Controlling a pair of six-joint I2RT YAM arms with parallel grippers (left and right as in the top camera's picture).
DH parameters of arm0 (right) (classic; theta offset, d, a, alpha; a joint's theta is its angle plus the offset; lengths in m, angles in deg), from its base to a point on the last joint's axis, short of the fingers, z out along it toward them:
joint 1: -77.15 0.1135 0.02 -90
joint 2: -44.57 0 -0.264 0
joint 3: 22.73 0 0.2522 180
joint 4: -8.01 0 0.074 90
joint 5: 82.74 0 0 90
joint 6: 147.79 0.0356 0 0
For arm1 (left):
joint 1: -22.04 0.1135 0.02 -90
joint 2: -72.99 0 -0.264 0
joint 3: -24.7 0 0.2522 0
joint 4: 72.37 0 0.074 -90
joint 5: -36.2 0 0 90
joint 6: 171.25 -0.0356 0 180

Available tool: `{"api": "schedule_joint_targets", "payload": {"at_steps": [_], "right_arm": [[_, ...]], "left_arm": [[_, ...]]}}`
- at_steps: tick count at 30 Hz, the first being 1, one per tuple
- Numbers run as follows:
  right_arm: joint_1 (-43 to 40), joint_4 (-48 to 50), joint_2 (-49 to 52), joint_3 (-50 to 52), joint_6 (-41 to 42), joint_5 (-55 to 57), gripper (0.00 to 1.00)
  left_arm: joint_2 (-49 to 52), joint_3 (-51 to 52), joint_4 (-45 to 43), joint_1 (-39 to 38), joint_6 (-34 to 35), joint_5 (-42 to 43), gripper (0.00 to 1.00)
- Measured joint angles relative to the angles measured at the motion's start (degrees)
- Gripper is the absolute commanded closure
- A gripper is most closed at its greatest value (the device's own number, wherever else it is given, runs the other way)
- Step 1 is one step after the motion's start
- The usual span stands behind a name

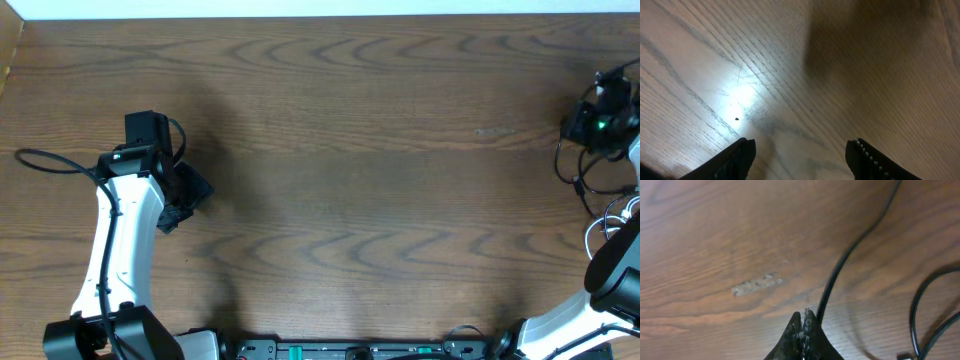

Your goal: Untangle cables

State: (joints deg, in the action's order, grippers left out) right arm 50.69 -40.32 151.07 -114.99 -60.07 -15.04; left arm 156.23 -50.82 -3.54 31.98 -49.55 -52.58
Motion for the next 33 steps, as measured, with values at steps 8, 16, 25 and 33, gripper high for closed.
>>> {"api": "schedule_joint_targets", "payload": {"at_steps": [8,16,25,33], "right_arm": [[0.02,8.7,0.0,10.54,2.25,1.11,0.99],[0.0,9.31,0.0,14.56,3.08,1.09,0.92],[0.0,9.55,0.0,14.6,3.85,-10.56,0.99],[-1.05,29.44,-4.24,14.21,12.24,-18.78,0.99]], "left_arm": [[0.0,0.0,0.0,0.0,0.0,0.0,0.36],[0.0,0.0,0.0,0.0,0.0,-0.02,0.36],[0.0,0.0,0.02,0.0,0.0,-0.02,0.36],[0.0,0.0,0.92,0.0,0.0,-0.02,0.36]]}}
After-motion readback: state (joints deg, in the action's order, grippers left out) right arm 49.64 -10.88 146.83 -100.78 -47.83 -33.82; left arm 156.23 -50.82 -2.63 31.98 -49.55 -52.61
